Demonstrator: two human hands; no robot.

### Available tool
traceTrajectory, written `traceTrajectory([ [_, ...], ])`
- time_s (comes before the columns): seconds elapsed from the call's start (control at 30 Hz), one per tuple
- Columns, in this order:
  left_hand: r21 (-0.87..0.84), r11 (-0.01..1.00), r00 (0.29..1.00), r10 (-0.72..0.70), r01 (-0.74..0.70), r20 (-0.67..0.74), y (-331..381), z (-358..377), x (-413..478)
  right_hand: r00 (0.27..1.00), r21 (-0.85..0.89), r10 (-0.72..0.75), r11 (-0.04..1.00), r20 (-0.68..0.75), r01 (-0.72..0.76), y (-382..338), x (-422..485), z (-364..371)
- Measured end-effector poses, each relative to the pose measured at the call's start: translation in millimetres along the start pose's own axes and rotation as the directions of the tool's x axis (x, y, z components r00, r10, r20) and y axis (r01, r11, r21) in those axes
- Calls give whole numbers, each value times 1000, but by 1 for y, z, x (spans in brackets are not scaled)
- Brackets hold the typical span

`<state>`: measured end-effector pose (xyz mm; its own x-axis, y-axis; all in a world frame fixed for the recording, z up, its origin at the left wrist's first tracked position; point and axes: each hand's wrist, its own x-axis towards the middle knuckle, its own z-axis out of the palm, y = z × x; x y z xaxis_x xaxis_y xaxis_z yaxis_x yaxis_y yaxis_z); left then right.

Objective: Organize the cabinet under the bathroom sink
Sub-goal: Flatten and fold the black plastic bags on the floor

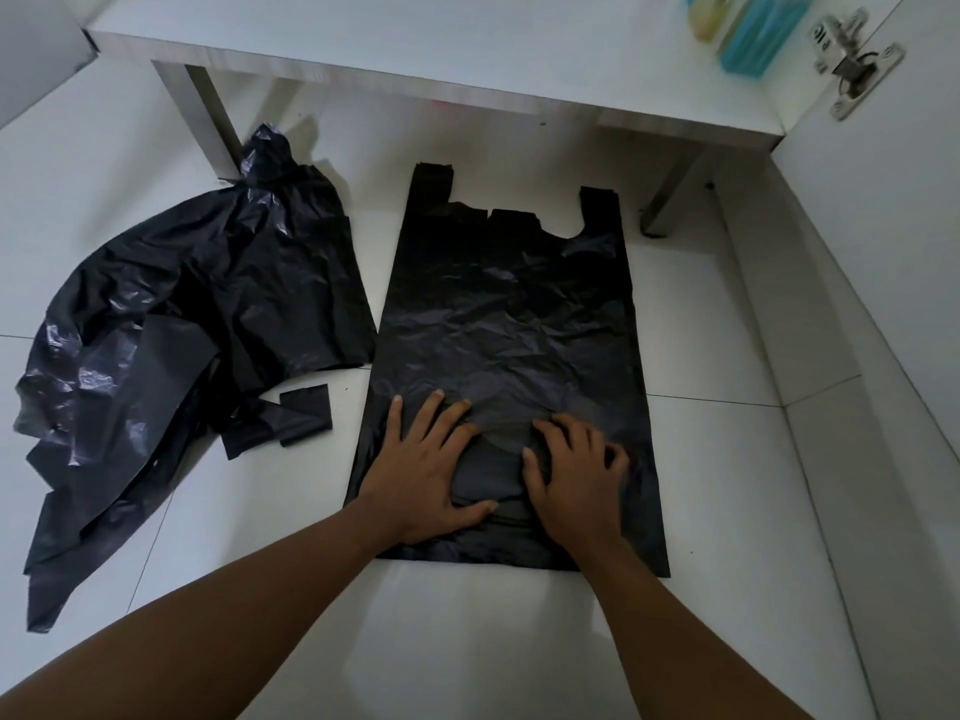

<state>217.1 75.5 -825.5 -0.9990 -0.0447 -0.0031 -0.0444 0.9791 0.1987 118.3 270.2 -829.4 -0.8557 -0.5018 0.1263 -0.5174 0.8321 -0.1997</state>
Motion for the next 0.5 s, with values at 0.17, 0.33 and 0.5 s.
traceTrajectory([
  [0.17,4,1000,998,-18,18,58,2,-5,1,969,-33,245,969,-21,-245,70,-4,-22],
  [0.33,4,1000,997,-24,24,80,3,-7,1,927,-20,374,927,-42,-375,96,4,-39],
  [0.5,-67,996,991,-55,64,122,5,-17,11,980,68,191,980,-61,-187,42,49,-34],
])
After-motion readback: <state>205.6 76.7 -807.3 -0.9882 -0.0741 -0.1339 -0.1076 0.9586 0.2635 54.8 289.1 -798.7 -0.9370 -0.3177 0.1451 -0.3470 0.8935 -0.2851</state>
